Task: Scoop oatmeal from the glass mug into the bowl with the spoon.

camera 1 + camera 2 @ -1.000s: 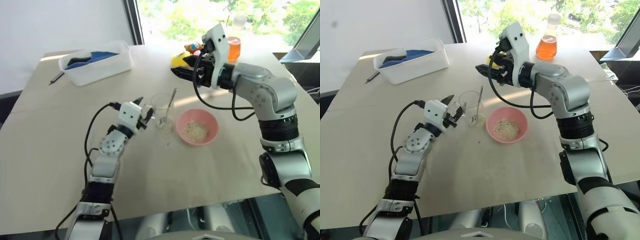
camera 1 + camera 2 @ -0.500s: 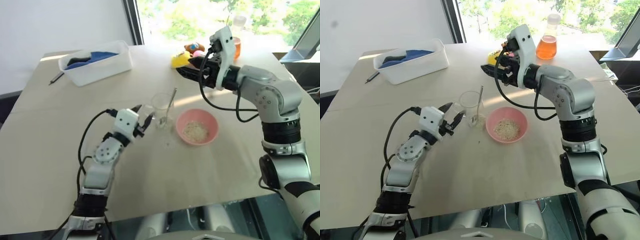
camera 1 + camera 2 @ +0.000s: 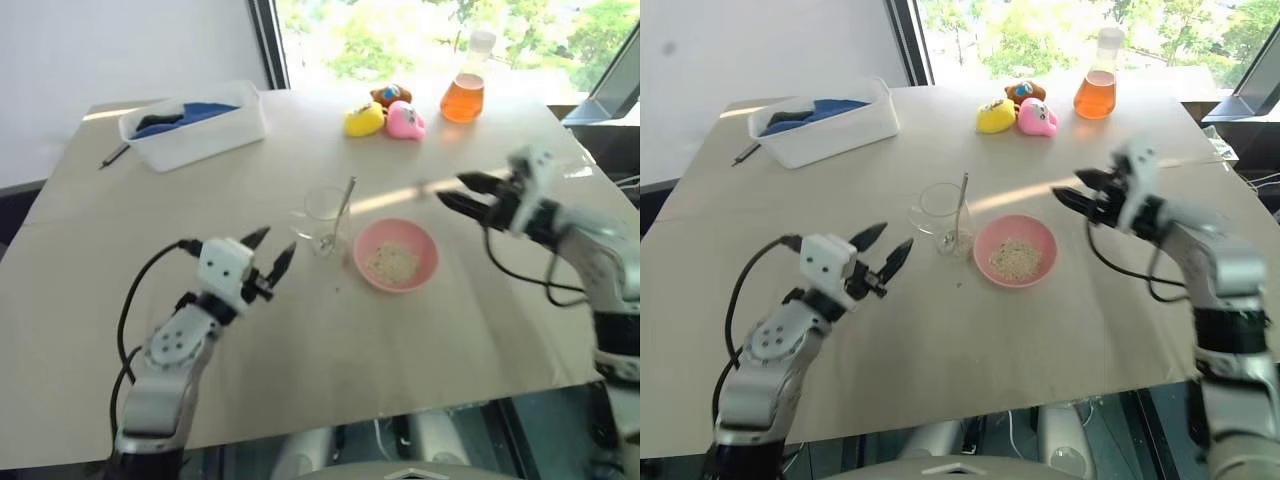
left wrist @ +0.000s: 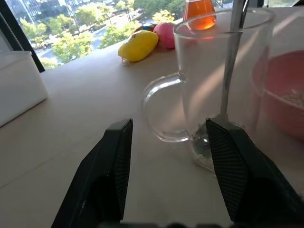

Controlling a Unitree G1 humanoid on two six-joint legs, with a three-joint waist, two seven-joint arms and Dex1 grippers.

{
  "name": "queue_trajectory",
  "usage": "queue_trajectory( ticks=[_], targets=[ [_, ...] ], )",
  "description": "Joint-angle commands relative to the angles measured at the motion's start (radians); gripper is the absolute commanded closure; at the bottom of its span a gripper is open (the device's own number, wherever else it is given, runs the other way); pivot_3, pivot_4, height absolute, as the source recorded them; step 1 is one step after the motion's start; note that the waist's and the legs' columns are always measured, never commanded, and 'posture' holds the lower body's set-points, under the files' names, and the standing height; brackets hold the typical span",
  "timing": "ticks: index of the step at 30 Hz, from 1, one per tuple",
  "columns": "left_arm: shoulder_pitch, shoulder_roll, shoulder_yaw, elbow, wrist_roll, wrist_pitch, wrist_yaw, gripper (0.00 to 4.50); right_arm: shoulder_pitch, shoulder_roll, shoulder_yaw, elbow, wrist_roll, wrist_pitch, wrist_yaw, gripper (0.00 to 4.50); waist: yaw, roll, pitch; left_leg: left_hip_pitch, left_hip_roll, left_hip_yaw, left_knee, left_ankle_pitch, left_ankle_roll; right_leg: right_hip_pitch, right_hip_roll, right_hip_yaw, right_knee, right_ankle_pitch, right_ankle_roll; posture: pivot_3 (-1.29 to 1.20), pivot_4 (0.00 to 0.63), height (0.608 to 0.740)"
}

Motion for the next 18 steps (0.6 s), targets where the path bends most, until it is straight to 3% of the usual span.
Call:
queue_trajectory(
  ticks=[1, 8, 11, 18],
  targets=[
    [0.115, 0.01, 0.041, -0.053, -0.037, 0.01, -0.034, 1.91, 0.175, -0.016, -0.071, -0.051, 0.028, -0.088, 0.092, 1.31, 0.0, 0.0, 0.0, 0.001, 0.0, 0.0, -0.002, 0.0, 0.0, 0.001, 0.0, 0.0, -0.001, 0.0, 0.0, 0.0, 0.15, 0.74],
    [0.244, -0.004, 0.041, 0.013, -0.018, -0.059, -0.062, 1.91, 0.397, -0.007, -0.05, 0.05, -0.058, -0.338, 0.215, 1.31, 0.003, 0.001, 0.001, 0.009, 0.001, 0.002, -0.002, -0.002, 0.004, 0.009, 0.0, 0.001, -0.001, 0.0, 0.0, 0.0, 0.15, 0.74],
    [0.24, -0.022, 0.044, 0.043, -0.026, -0.064, -0.049, 1.91, 0.442, 0.006, -0.034, 0.082, -0.071, -0.392, 0.238, 1.31, 0.004, 0.0, 0.003, 0.019, 0.002, 0.002, -0.003, -0.003, 0.005, 0.02, 0.0, 0.0, -0.003, -0.003, 0.004, 0.0, 0.15, 0.74],
    [0.234, -0.034, 0.035, 0.093, -0.007, -0.125, -0.055, 1.91, 0.464, 0.016, -0.022, 0.131, -0.088, -0.497, 0.265, 1.31, 0.004, 0.0, 0.003, 0.02, 0.002, 0.002, -0.003, -0.003, 0.004, 0.02, 0.001, 0.0, -0.004, -0.001, 0.001, 0.0, 0.15, 0.74]
  ],
)
